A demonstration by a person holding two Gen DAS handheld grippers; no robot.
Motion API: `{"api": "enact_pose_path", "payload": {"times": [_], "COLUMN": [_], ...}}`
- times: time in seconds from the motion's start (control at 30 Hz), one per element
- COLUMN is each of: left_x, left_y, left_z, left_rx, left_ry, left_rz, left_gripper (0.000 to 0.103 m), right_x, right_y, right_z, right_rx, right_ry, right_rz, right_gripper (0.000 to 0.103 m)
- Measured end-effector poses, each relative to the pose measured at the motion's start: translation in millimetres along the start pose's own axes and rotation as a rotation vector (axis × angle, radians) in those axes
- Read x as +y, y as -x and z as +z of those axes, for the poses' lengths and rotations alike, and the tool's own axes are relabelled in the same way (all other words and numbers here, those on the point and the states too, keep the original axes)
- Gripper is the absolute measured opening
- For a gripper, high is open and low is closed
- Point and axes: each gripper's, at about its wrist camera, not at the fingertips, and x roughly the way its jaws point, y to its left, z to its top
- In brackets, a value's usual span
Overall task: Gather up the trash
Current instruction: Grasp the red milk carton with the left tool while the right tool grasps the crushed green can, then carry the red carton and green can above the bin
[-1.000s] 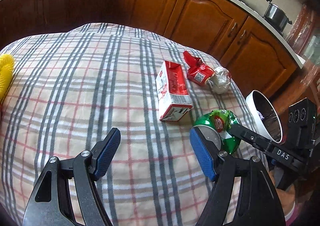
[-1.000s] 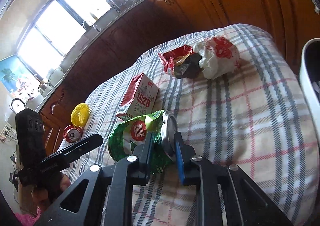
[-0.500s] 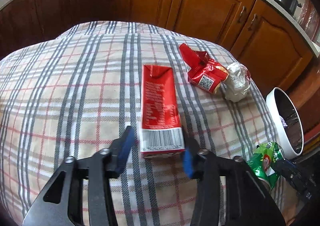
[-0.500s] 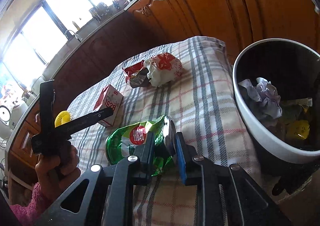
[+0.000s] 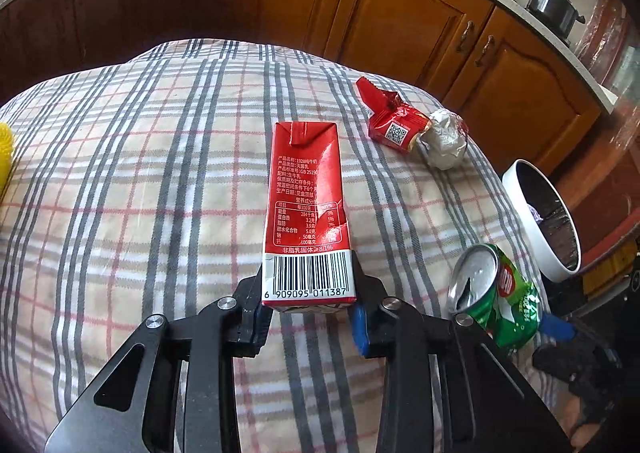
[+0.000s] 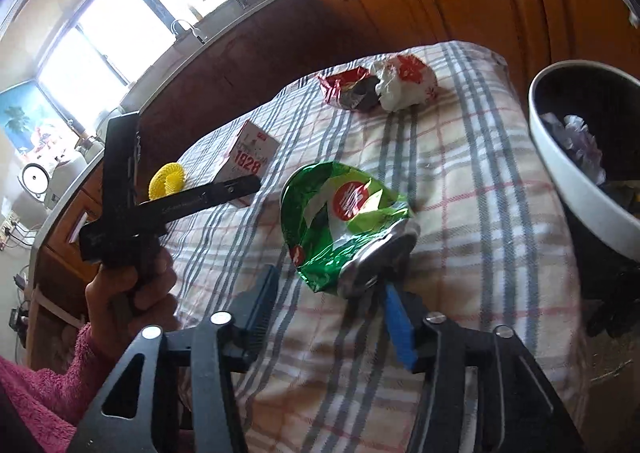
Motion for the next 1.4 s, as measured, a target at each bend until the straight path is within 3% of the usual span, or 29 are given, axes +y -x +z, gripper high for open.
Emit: {"api": "enact_pose_path", "payload": {"times": [0.07, 0.2, 0.4, 0.5, 0.53, 0.6, 0.63, 0.67, 0.73, 0.93, 1.17, 1.4], "left_x": [2, -3, -12, -10, -9, -8, -9, -10, -12, -28, -70, -114], "left_y": [4, 6, 11, 15, 16, 16, 16, 17, 18, 21, 21, 15], "left_z": [-6, -14, -22, -24, -25, -24, -25, -26, -25, -28, -30, -30], "left_rx": [0.007, 0.023, 0.030, 0.028, 0.028, 0.030, 0.030, 0.028, 0.028, 0.028, 0.035, 0.051], "left_ry": [0.000, -0.013, -0.025, -0.025, -0.024, -0.024, -0.026, -0.030, -0.035, -0.061, -0.145, -0.227], "left_rz": [-0.006, -0.026, -0.050, -0.051, -0.053, -0.057, -0.059, -0.059, -0.066, -0.092, -0.130, -0.157], "left_gripper": [0.030, 0.030, 0.030, 0.030, 0.030, 0.030, 0.030, 0.030, 0.030, 0.030, 0.030, 0.030], "right_x": [-8, -26, -27, -18, -13, -3, 0, 3, 3, -4, -30, -49], "right_y": [7, 2, -41, -57, -59, -57, -54, -50, -41, -12, 21, 54], "right_z": [7, 35, 58, 54, 50, 40, 34, 29, 20, -3, 4, 7], "right_rx": [-0.035, -0.046, 0.088, 0.154, 0.165, 0.171, 0.165, 0.154, 0.141, 0.041, -0.135, -0.227], "right_ry": [0.002, -0.004, 0.099, 0.144, 0.160, 0.185, 0.194, 0.198, 0.165, 0.083, -0.057, -0.108], "right_rz": [-0.021, 0.006, 0.064, 0.072, 0.076, 0.068, 0.058, 0.055, 0.074, 0.023, -0.061, -0.102], "right_gripper": [0.076, 0.076, 0.076, 0.071, 0.063, 0.061, 0.058, 0.036, 0.035, 0.034, 0.034, 0.034]}}
